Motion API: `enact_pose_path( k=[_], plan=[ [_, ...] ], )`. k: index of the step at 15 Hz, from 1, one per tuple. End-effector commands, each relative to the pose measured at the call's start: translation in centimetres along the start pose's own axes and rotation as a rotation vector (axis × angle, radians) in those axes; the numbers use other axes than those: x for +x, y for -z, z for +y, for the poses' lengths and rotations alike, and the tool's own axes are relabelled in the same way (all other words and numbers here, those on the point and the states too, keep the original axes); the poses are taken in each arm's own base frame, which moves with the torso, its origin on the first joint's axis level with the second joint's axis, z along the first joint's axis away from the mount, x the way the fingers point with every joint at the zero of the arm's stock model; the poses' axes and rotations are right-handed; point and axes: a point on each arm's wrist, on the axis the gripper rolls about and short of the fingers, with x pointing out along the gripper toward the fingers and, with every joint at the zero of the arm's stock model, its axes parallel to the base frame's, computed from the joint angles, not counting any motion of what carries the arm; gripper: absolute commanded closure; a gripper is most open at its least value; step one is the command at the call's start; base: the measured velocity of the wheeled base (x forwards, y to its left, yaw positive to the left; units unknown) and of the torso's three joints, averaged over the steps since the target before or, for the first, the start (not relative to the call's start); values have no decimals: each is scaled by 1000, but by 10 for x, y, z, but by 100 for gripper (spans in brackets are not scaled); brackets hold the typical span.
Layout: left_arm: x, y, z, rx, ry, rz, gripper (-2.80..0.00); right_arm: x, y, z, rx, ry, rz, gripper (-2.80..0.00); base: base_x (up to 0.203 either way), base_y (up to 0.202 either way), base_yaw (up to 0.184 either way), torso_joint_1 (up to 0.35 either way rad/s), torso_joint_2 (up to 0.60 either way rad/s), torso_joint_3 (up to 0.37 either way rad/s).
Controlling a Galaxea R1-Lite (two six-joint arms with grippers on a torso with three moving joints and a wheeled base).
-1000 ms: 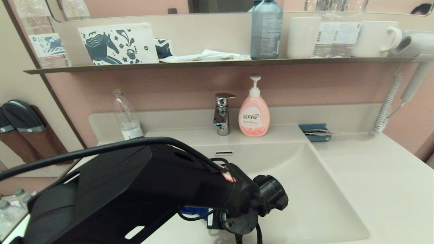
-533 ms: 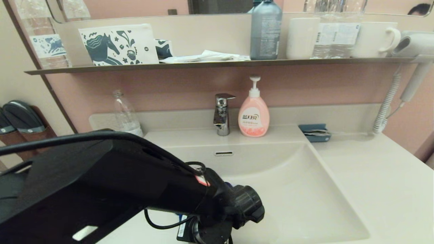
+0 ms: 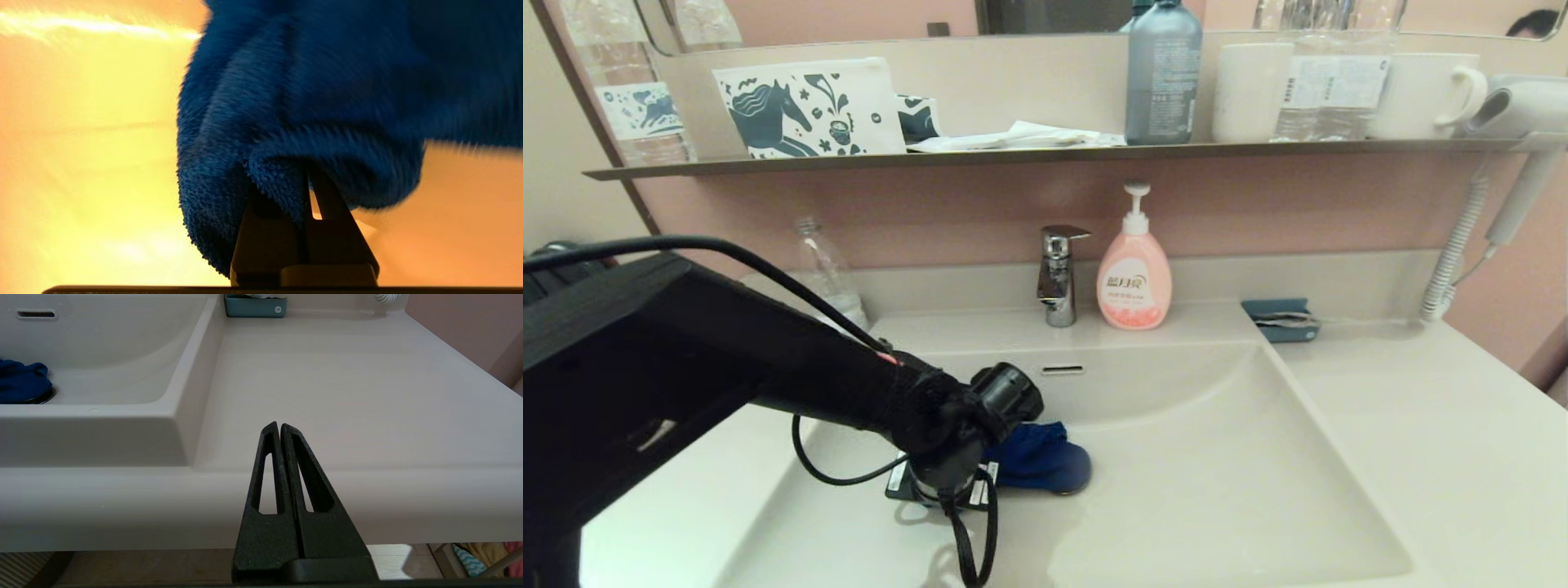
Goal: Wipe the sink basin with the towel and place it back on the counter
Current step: Wipe the sink
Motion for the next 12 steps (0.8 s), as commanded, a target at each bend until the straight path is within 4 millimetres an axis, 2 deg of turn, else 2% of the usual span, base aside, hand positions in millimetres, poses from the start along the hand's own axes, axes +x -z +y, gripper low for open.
enact_pose_path(
  k=[1, 3, 6, 9, 12],
  plan=[
    [15, -17, 20, -11, -10, -47, 0, 0, 0, 0, 0, -1, 0, 0, 0, 0, 0, 0, 0, 0],
    [26, -30, 24, -20, 3, -125, 0, 0, 0, 0, 0, -1, 0, 0, 0, 0, 0, 0, 0, 0],
    [41, -41, 13, -79, 34, -228, 0, 0, 0, 0, 0, -1, 0, 0, 0, 0, 0, 0, 0, 0],
    [34, -44, -6, -127, 92, -320, 0, 0, 0, 0, 0, -1, 0, 0, 0, 0, 0, 0, 0, 0],
    [14, -34, -31, -130, 148, -337, 0, 0, 0, 0, 0, -1, 0, 0, 0, 0, 0, 0, 0, 0]
  ],
)
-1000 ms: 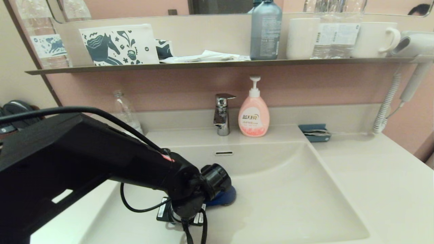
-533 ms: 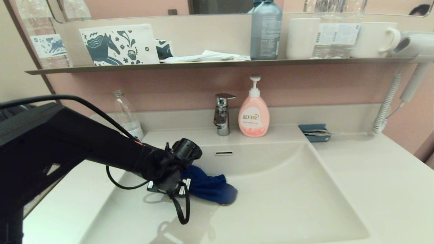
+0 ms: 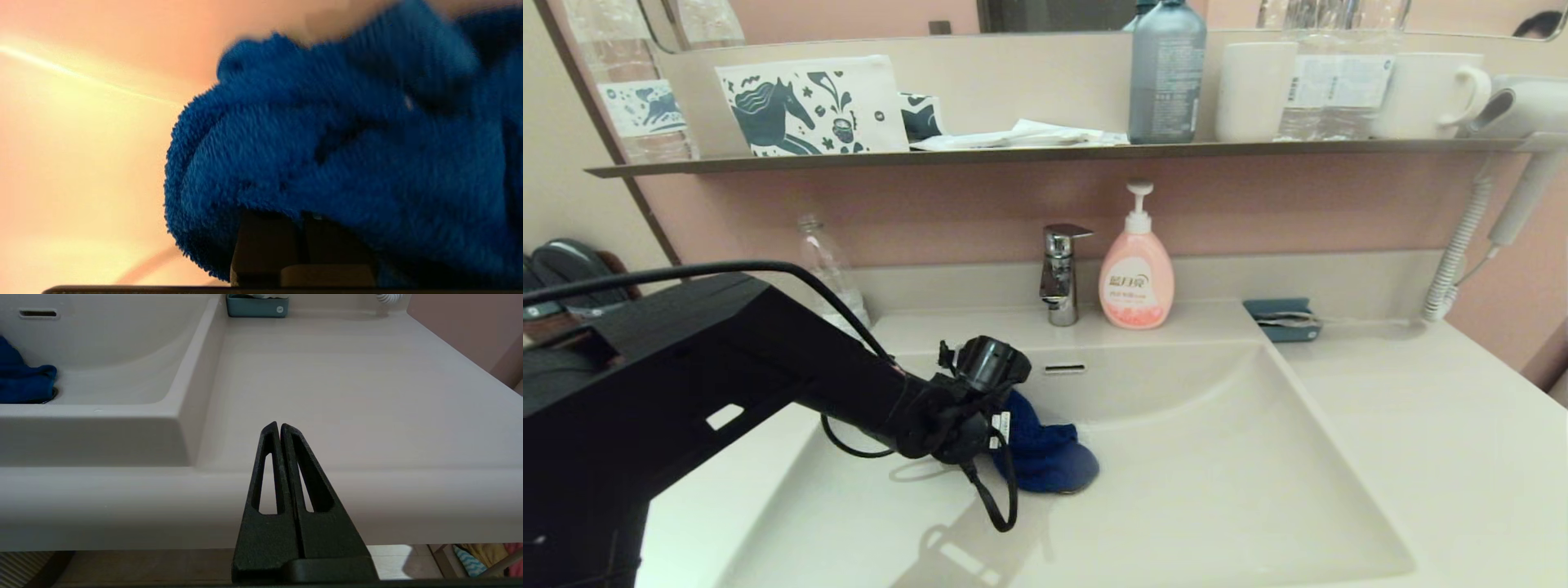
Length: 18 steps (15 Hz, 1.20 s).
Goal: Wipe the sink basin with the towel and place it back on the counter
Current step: Wipe the sink
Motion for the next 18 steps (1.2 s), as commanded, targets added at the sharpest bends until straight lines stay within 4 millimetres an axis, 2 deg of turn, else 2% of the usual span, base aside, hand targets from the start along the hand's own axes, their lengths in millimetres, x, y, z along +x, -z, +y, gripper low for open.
enact_pose_path(
  k=[1, 5, 9, 13, 18],
  plan=[
    [-17, 5, -21, 5, 40, -2, 0, 0, 0, 0, 0, -1, 0, 0, 0, 0, 0, 0, 0, 0],
    [-27, -6, -56, -64, 64, 23, 0, 0, 0, 0, 0, -1, 0, 0, 0, 0, 0, 0, 0, 0],
    [-27, -5, -92, -74, 97, -7, 0, 0, 0, 0, 0, -1, 0, 0, 0, 0, 0, 0, 0, 0],
    [-28, -8, -116, -126, 118, -49, 0, 0, 0, 0, 0, -1, 0, 0, 0, 0, 0, 0, 0, 0],
    [-33, -21, -139, -201, 140, -116, 0, 0, 0, 0, 0, -1, 0, 0, 0, 0, 0, 0, 0, 0]
  ],
)
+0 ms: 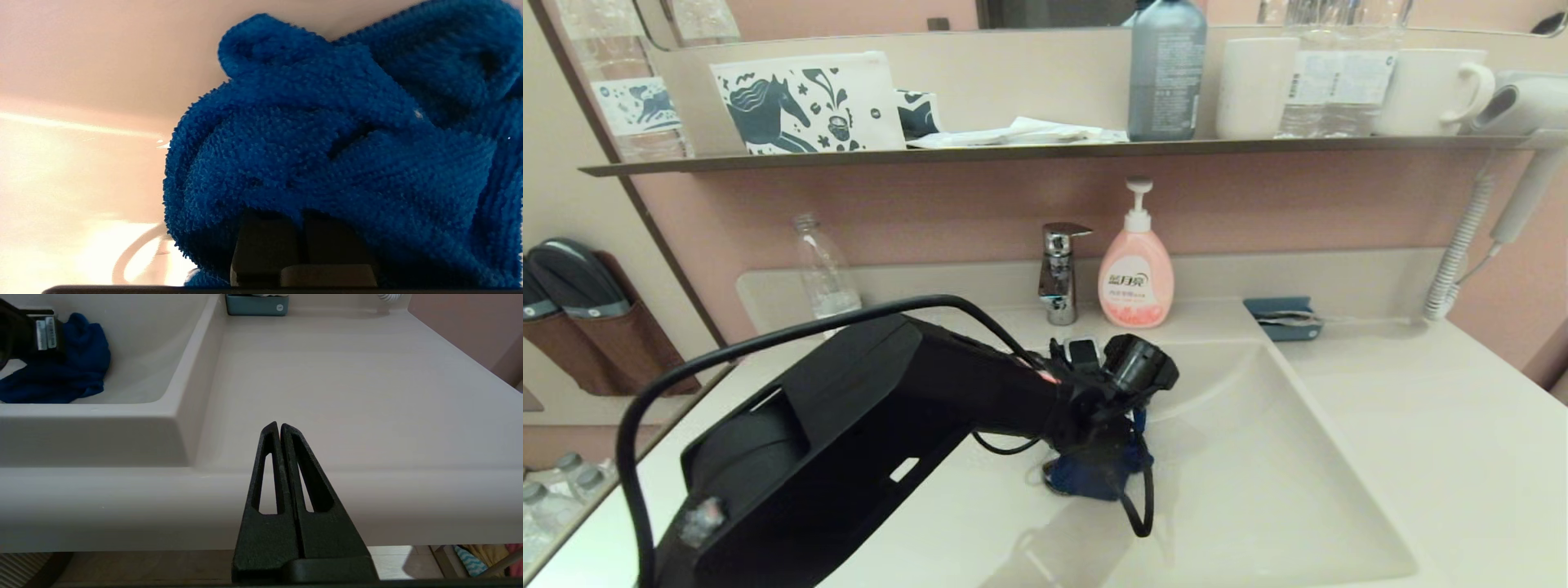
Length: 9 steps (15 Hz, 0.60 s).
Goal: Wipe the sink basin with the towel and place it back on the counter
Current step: Wipe the sink
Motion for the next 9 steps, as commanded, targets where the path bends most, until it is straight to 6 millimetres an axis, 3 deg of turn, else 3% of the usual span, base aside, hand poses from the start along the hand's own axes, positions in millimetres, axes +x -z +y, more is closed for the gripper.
enact_pose_path(
  k=[1, 6, 9],
  plan=[
    [1, -1, -9, -30, -10, -11, 0, 0, 0, 0, 0, -1, 0, 0, 0, 0, 0, 0, 0, 0],
    [-2, 11, -16, -22, -86, 100, 0, 0, 0, 0, 0, -1, 0, 0, 0, 0, 0, 0, 0, 0],
    [-23, 35, -22, 39, -103, 269, 0, 0, 0, 0, 0, -1, 0, 0, 0, 0, 0, 0, 0, 0]
  ],
)
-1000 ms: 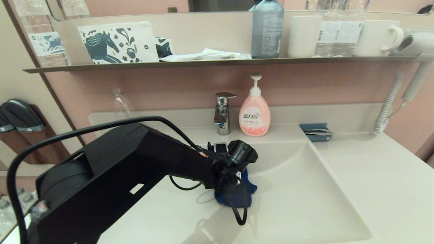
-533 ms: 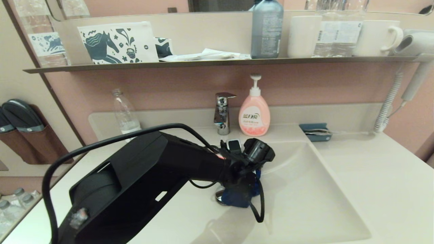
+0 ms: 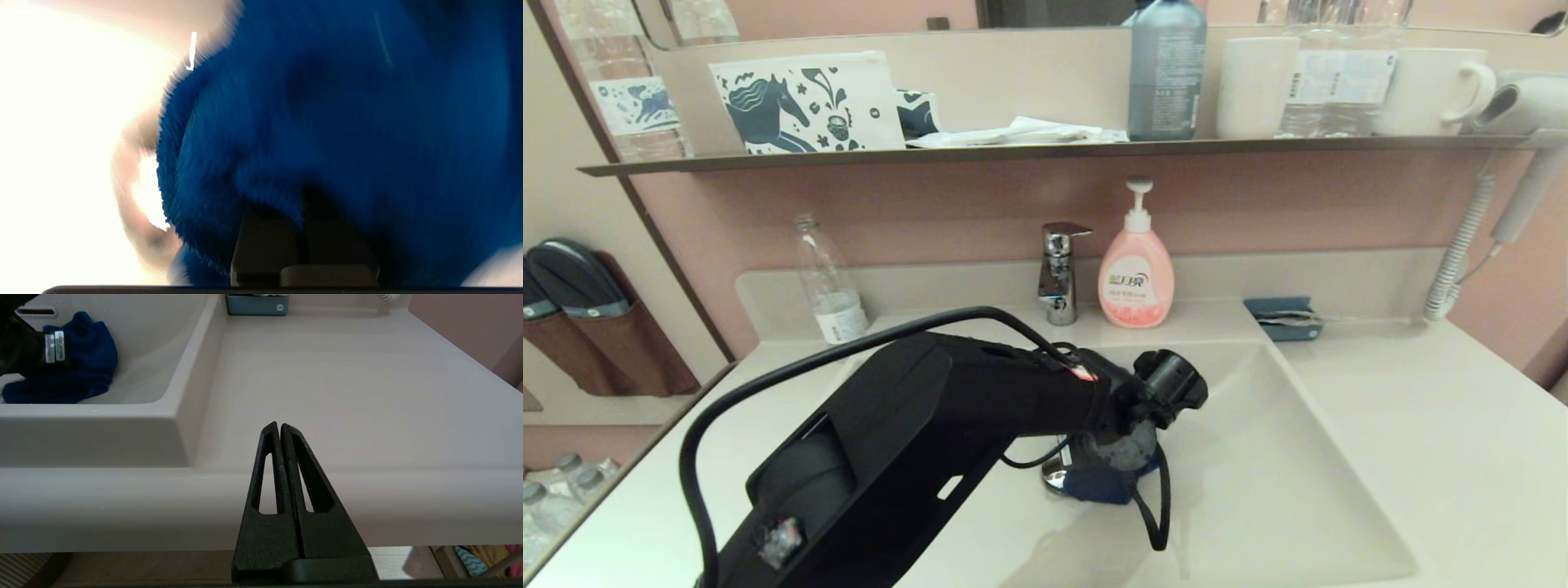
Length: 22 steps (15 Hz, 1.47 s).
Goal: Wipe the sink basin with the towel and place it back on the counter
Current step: Wipe the sink
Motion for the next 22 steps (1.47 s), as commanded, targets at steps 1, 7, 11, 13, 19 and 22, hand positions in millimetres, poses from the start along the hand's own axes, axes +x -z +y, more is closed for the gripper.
enact_pose_path(
  k=[1, 7, 11, 13, 19, 22],
  plan=[
    [-13, 26, -3, 75, -42, 105, 0, 0, 0, 0, 0, -1, 0, 0, 0, 0, 0, 0, 0, 0],
    [-57, 67, -9, 179, -55, 239, 0, 0, 0, 0, 0, -1, 0, 0, 0, 0, 0, 0, 0, 0],
    [-54, 73, 6, 189, -172, 303, 0, 0, 0, 0, 0, -1, 0, 0, 0, 0, 0, 0, 0, 0],
    [-52, 70, 20, 193, -218, 330, 0, 0, 0, 0, 0, -1, 0, 0, 0, 0, 0, 0, 0, 0],
    [-41, 55, 79, 243, -310, 397, 0, 0, 0, 0, 0, -1, 0, 0, 0, 0, 0, 0, 0, 0],
    [-30, 47, 120, 278, -324, 423, 0, 0, 0, 0, 0, -1, 0, 0, 0, 0, 0, 0, 0, 0]
  ],
)
